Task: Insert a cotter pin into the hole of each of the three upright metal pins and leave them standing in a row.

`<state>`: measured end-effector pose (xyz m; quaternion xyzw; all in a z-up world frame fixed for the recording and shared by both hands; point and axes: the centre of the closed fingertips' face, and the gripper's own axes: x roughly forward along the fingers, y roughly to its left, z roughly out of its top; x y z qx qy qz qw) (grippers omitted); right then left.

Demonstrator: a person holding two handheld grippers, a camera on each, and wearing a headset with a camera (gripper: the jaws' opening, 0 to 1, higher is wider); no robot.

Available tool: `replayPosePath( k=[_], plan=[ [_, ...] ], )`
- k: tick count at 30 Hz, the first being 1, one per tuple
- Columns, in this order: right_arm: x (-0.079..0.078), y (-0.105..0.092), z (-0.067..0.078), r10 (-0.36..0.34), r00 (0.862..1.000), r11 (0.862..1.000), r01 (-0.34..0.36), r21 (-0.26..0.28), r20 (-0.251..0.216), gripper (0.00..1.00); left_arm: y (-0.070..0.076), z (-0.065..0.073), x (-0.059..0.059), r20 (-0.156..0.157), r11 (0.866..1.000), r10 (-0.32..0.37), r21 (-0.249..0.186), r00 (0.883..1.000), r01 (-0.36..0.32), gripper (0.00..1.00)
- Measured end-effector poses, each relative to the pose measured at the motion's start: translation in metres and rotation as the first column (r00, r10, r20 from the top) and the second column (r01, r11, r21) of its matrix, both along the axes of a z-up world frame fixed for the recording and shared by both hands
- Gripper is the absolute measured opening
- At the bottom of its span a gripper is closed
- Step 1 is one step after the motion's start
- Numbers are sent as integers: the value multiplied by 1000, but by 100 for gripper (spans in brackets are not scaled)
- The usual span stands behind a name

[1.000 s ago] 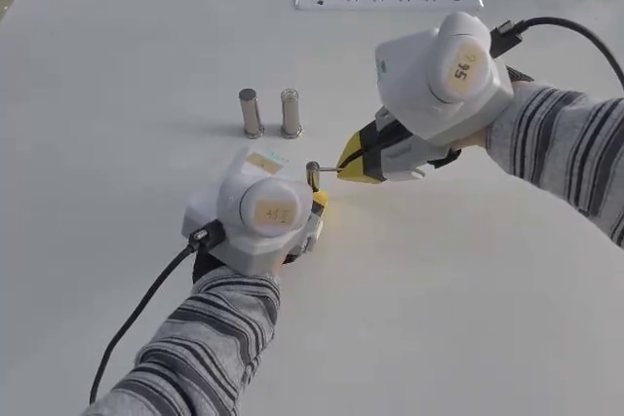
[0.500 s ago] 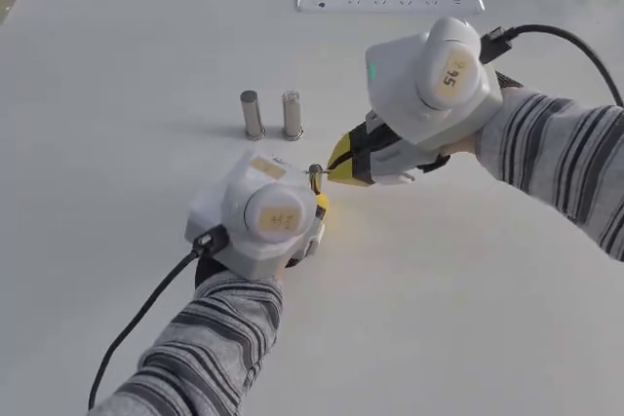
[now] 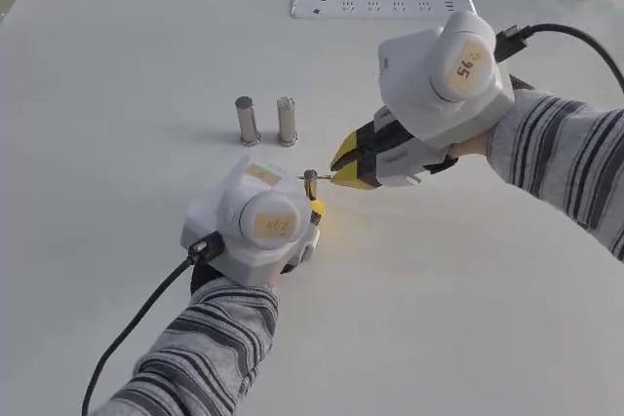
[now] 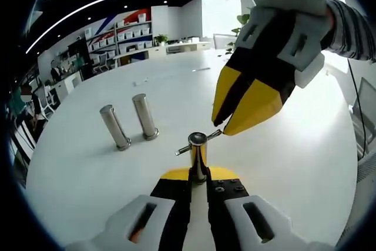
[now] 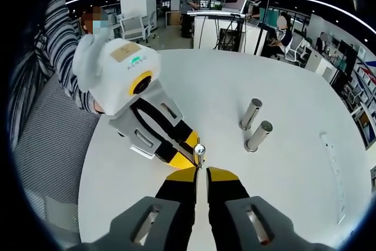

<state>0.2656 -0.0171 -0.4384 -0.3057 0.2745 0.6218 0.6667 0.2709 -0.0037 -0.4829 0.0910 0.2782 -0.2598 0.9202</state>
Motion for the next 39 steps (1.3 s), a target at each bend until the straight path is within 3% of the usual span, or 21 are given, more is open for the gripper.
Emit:
replayPosePath(
  k=[22,25,28,30,33,39],
  plan=[
    [0,11,-1,-18,1000,999,19,33,-19,0,-1,-1,0,5,1000,0,11,1000,0,5],
    [0,12,0,-33,999,998,35,47,-32,0,-1,-2,1,5,1000,0,11,1000,0,5],
    [4,9,3,-80,996,994,82,66,-34,7,-1,-2,1,5,1000,-3,10,1000,2,5],
    [7,6,4,-118,992,989,122,86,-53,9,-1,-2,1,6,1000,-3,9,1000,3,5],
    [12,2,8,-210,971,963,225,148,-112,15,-1,-2,1,15,1000,-16,17,1000,15,5],
    [17,-16,9,-288,947,937,309,165,-140,18,0,-1,2,4,1000,-15,4,1000,15,5]
  ],
)
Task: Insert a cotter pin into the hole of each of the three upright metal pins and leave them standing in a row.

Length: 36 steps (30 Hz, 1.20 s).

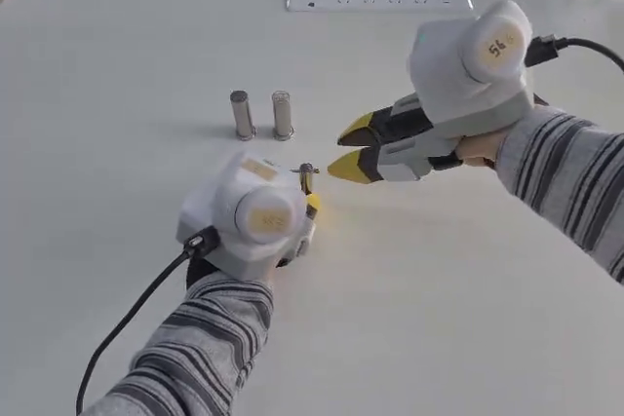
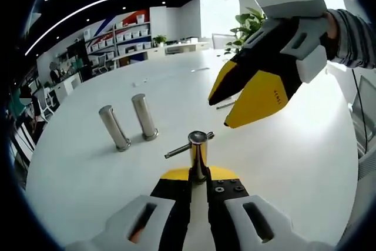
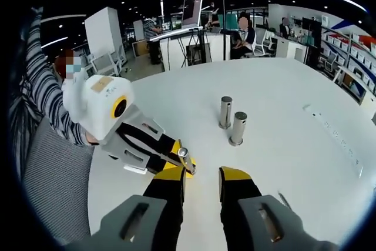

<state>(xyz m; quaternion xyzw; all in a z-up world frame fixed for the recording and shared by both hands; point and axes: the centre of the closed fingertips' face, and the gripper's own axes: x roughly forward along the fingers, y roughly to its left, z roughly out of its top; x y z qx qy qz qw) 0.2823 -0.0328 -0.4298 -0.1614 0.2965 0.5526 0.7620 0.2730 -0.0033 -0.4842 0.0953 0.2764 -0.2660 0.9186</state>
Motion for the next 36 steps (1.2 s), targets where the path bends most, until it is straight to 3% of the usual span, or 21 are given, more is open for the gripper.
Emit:
replayPosePath(
  k=[6,11,24,36],
  plan=[
    [2,-13,-1,-58,998,998,59,22,-22,18,8,2,3,-12,1000,19,-17,1000,-19,5],
    [1,-20,-3,-90,995,995,92,34,-45,18,21,9,12,3,1000,29,-9,1000,-29,5],
    [-8,-20,-7,-123,990,991,126,38,-72,18,58,10,32,4,997,70,12,998,-70,5],
    [-8,-23,-10,-140,987,989,143,35,-84,18,67,5,35,-12,997,73,22,997,-72,5]
  ],
)
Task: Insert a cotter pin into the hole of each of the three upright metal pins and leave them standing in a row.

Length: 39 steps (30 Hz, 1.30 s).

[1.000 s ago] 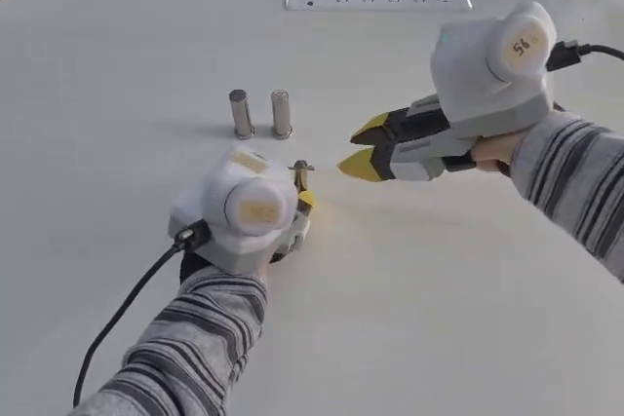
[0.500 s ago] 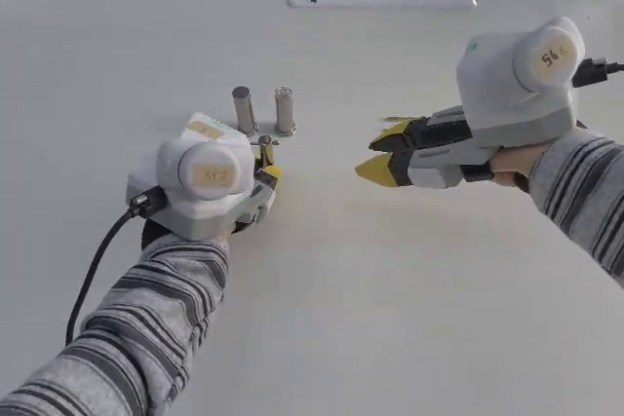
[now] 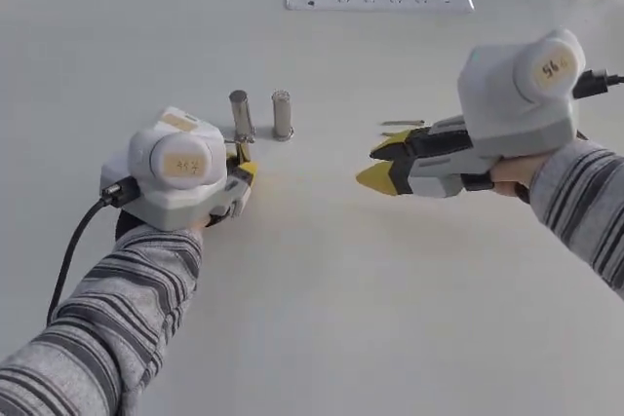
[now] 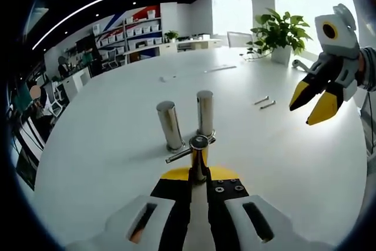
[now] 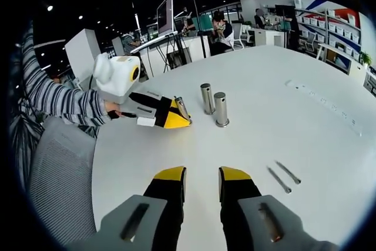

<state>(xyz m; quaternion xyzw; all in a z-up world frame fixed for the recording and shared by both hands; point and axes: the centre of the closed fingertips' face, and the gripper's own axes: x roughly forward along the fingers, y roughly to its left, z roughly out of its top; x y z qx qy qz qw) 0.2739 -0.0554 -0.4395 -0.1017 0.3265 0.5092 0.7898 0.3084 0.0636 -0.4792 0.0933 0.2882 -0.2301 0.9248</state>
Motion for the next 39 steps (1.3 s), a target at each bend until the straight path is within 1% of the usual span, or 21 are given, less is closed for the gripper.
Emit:
replayPosePath(
  k=[1,3,6,8,13,18,25,29,32,36,38,39],
  plan=[
    [0,0,0,1,1000,1000,-1,-2,-1,18,-1,-1,-1,-3,1000,-6,1,1000,6,5],
    [-1,0,-1,0,1000,1000,0,-3,-2,18,-1,0,-1,6,1000,-13,5,1000,13,5],
    [0,-2,-2,-2,1000,1000,2,-3,-4,18,-1,0,-1,6,1000,-18,3,1000,18,5],
    [0,-2,-2,0,1000,1000,0,-7,-3,18,-2,0,-1,15,999,-29,14,999,29,5],
    [2,-2,-1,-3,1000,1000,3,-9,-5,18,-2,0,-2,10,1000,-31,-1,999,31,5],
    [6,-3,0,-9,1000,1000,9,-7,-1,18,-3,-1,-1,10,999,-39,4,999,39,6],
    [7,-3,-2,-12,1000,1000,12,-11,-2,19,-3,-1,0,8,999,-40,-5,999,40,7],
    [7,-3,-1,-15,1000,1000,15,-11,0,19,-2,-1,0,4,999,-38,-7,999,38,13],
    [10,-3,-1,-20,1000,1000,20,-11,5,19,0,-3,-2,-6,999,-39,-4,999,39,18],
    [15,-1,2,-28,999,1000,28,-7,30,21,4,-2,-6,-12,1000,-31,-1,999,31,27],
    [18,1,3,-34,999,999,34,1,36,22,5,1,-9,-23,999,-20,-28,1000,19,31],
    [19,2,3,-36,999,999,36,2,40,23,5,3,-11,-22,999,-20,-38,1000,19,35]
  ],
)
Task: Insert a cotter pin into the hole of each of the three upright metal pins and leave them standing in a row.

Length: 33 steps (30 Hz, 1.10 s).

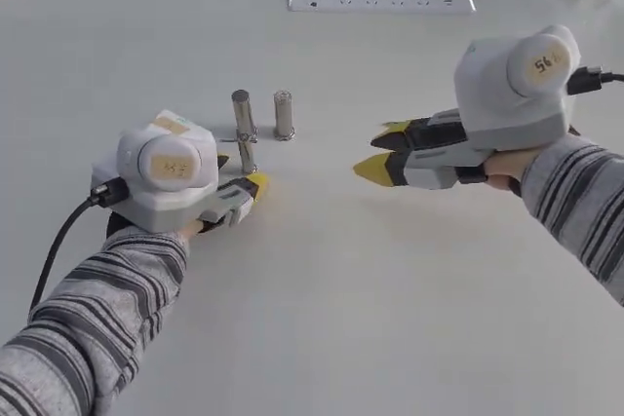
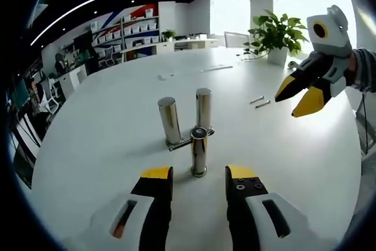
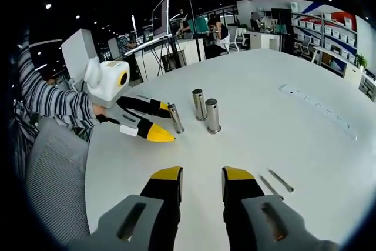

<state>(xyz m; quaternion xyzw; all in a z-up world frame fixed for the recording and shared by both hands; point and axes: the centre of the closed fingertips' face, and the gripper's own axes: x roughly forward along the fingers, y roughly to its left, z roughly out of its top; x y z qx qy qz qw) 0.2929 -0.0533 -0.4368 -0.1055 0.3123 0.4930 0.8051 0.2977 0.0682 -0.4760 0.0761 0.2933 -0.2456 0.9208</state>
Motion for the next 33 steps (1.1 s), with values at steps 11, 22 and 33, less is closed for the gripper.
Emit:
replayPosePath(
  k=[11,22,33],
  plan=[
    [29,25,5,-6,997,999,3,35,76,32,0,22,-9,24,996,18,-88,1000,-15,57],
    [47,59,1,-23,996,994,13,104,86,30,-5,36,-18,47,990,7,-140,999,0,72],
    [61,81,-10,-15,992,993,1,115,122,25,-11,46,-21,75,985,-1,-173,997,14,84]
  ],
)
